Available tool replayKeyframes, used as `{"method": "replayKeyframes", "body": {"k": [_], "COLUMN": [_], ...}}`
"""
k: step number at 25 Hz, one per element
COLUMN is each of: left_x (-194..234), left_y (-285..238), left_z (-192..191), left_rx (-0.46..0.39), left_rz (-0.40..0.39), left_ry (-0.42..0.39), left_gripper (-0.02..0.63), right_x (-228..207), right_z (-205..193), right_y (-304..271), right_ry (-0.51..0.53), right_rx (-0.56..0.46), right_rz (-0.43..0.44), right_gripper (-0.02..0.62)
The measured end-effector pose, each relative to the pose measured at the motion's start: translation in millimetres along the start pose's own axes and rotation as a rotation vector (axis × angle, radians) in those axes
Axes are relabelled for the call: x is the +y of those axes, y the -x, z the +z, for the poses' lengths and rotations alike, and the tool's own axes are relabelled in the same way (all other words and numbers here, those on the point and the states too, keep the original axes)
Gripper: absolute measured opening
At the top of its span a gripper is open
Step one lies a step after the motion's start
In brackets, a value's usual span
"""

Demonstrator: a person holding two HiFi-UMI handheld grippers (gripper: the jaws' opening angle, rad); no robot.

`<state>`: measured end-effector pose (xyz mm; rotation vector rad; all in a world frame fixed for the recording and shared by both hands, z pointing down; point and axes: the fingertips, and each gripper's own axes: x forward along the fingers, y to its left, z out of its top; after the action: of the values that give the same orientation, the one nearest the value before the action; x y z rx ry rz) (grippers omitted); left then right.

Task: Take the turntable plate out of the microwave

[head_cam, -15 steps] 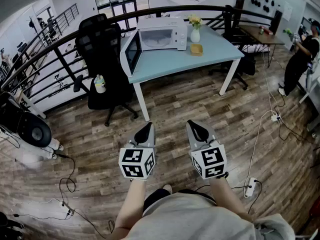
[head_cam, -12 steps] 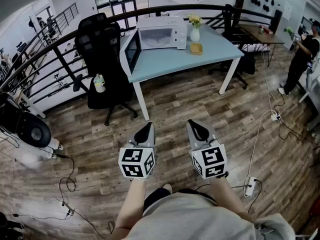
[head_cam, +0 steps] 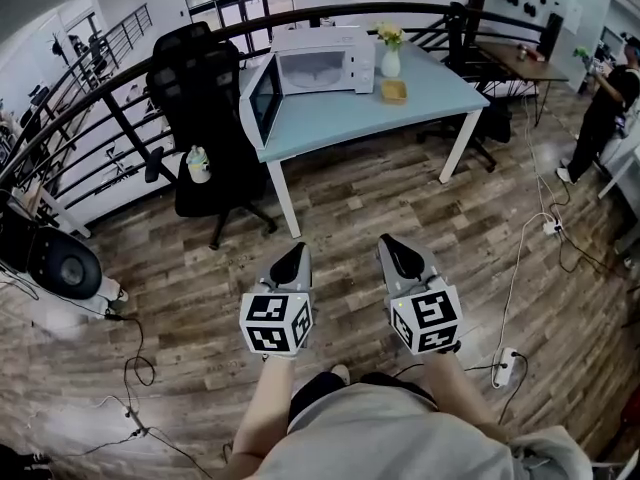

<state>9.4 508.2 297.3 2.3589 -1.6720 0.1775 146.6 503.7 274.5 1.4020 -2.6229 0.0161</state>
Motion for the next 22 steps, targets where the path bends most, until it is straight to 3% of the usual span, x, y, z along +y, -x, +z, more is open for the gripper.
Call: {"method": "replayKeyframes", "body": {"k": [8, 12, 22], "left_x": [24.9, 39.8, 80.5], "left_y": [-16.1, -32.7, -125.6], "left_z": [4.5, 6.8, 22.1], "left_rx": [-0.006, 0.014, 0.001], "left_rz": [-0.035, -0.033, -0.034], "left_ry": [0.04, 0.015, 0.0], "left_gripper": [0.0, 0.0, 0.0], "right_x": [5.8, -1.5, -55.5], "right_z": [-0.6, 1.8, 0.3], "right_y": [-27.7, -50.4, -149.4], "right_ry": [0.011, 0.017, 0.025], "right_rx": [0.015, 0.014, -0.004], "right_rz": [-0.011, -0.022, 0.005], "right_gripper": [0.015, 0.019, 0.02]}}
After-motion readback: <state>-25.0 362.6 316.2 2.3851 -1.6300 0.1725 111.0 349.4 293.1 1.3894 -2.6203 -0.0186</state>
